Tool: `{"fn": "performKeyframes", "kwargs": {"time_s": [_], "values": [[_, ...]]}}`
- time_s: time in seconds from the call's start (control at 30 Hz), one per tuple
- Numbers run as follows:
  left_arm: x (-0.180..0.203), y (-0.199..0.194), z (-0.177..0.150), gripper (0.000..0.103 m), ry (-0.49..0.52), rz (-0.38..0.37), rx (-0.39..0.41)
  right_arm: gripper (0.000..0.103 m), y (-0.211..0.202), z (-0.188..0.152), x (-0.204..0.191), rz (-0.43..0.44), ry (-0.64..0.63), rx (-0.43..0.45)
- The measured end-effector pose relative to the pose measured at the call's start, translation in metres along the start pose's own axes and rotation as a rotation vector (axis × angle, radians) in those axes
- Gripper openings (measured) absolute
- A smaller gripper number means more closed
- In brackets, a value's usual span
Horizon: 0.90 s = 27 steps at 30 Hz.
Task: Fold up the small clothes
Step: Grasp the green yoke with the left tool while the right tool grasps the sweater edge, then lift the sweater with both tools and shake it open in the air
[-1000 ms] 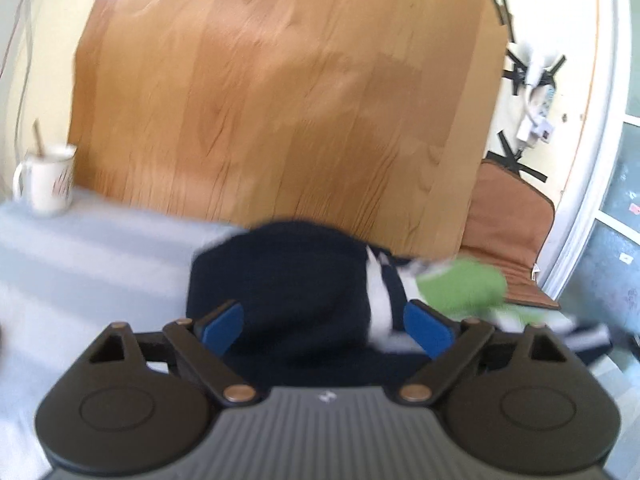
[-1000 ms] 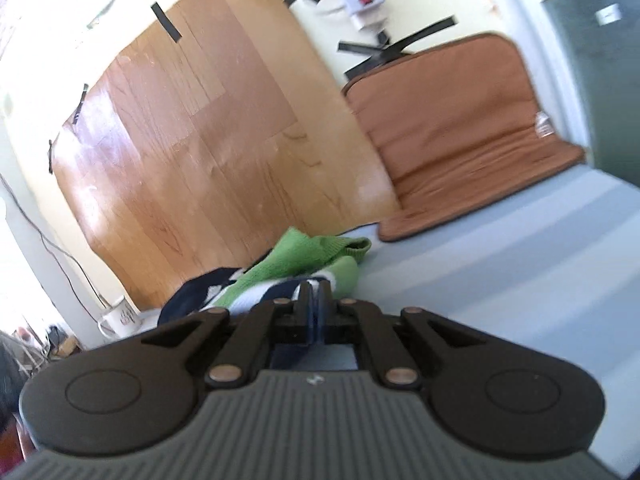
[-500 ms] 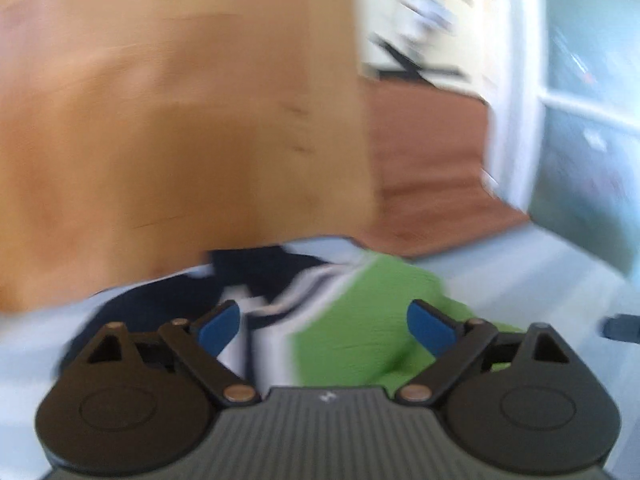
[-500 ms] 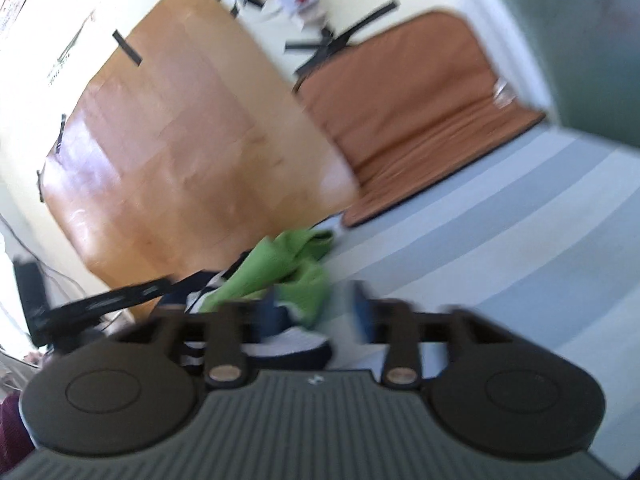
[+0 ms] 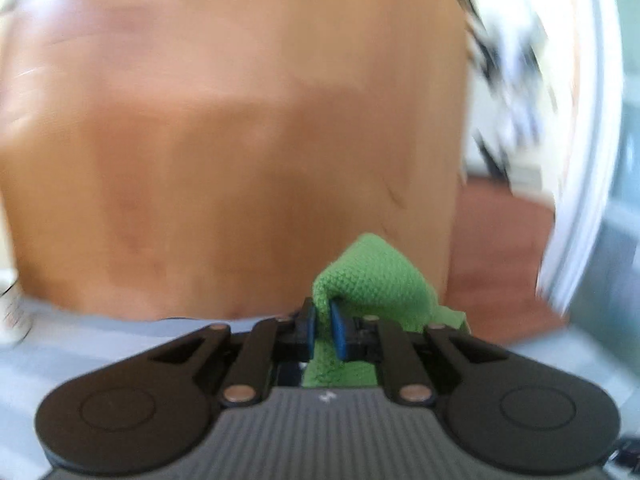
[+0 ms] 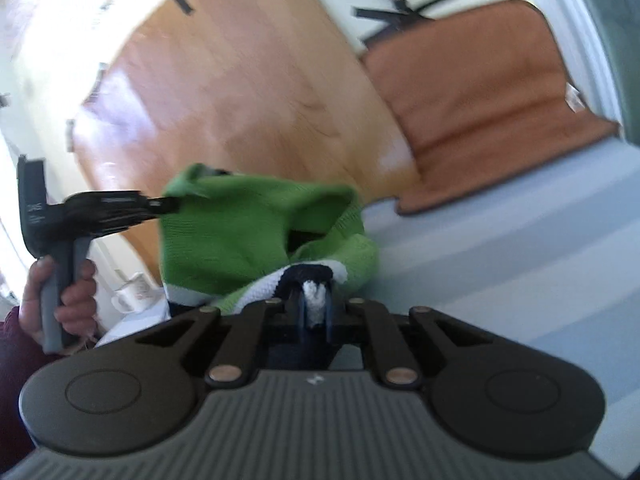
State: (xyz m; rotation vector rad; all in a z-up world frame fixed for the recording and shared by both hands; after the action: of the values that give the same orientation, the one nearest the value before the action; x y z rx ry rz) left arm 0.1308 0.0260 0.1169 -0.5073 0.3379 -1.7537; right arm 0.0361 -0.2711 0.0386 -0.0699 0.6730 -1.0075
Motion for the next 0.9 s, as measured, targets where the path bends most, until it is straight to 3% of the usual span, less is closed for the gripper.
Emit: {"fn": "performKeyframes", "kwargs": {"time_s": [0.13, 0.27, 0.33, 0.4, 0.43, 0.47, 0.5, 0.53, 0.6, 0.67, 0.7, 0.77, 0.9], "values": [[-0.055, -0.098, -0.001, 0.009, -0.122, -0.019, 0.12, 0.012, -0.043, 0.025, -0.024, 0.048, -0.051, 0.083], [-0.097, -0.156, -0.029, 0.009, -0.165, 0.017, 0.135, 0.012, -0.09, 0.052, -0.033, 0.04, -0.115, 0.162], [-0.106, -0.159, -0.056, 0.01, -0.179, 0.028, 0.076, 0.015, -0.093, 0.048, -0.04, 0.046, -0.202, 0.109], [-0.114, -0.153, -0.1, 0.014, -0.188, 0.052, -0.03, 0.025, -0.081, 0.03, -0.036, 0.014, -0.266, -0.006], [-0.118, -0.147, -0.121, 0.015, -0.194, 0.068, -0.088, 0.038, -0.073, 0.017, -0.029, -0.015, -0.265, -0.077], [-0.125, -0.139, -0.148, 0.025, -0.208, 0.091, -0.163, 0.051, -0.065, 0.004, -0.021, -0.043, -0.247, -0.151], [-0.132, -0.137, -0.168, 0.032, -0.225, 0.11, -0.208, 0.052, -0.06, -0.009, -0.011, -0.073, -0.228, -0.218], [-0.142, -0.137, -0.182, 0.032, -0.244, 0.129, -0.237, 0.052, -0.058, -0.017, -0.004, -0.095, -0.212, -0.261], [-0.16, -0.147, -0.191, 0.035, -0.277, 0.158, -0.235, 0.052, -0.065, -0.016, 0.002, -0.09, -0.178, -0.26], [-0.173, -0.163, -0.18, 0.048, -0.287, 0.185, -0.172, 0.061, -0.075, 0.001, -0.003, -0.05, -0.145, -0.19], [-0.174, -0.17, -0.17, 0.058, -0.271, 0.197, -0.128, 0.065, -0.076, 0.01, -0.008, -0.025, -0.138, -0.15], [-0.166, -0.174, -0.153, 0.066, -0.196, 0.192, -0.073, 0.072, -0.067, 0.021, -0.022, 0.022, -0.156, -0.112], [-0.12, -0.153, -0.13, 0.097, 0.096, 0.124, -0.019, 0.076, -0.012, 0.007, -0.054, 0.103, -0.251, -0.211]]}}
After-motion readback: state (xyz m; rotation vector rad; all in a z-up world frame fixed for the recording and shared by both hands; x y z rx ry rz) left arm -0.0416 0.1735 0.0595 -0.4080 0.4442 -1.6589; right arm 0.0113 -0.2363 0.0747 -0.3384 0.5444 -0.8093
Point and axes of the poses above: each gripper's, at about its wrist camera, not at the fingertips, and y roughly the way its jaws point, x to its right, z to its top, the point moved 9 cm from there along y, roughly the way its jaws point, and after that the axes turned 7 degrees about -x, right-handed, at the moved point
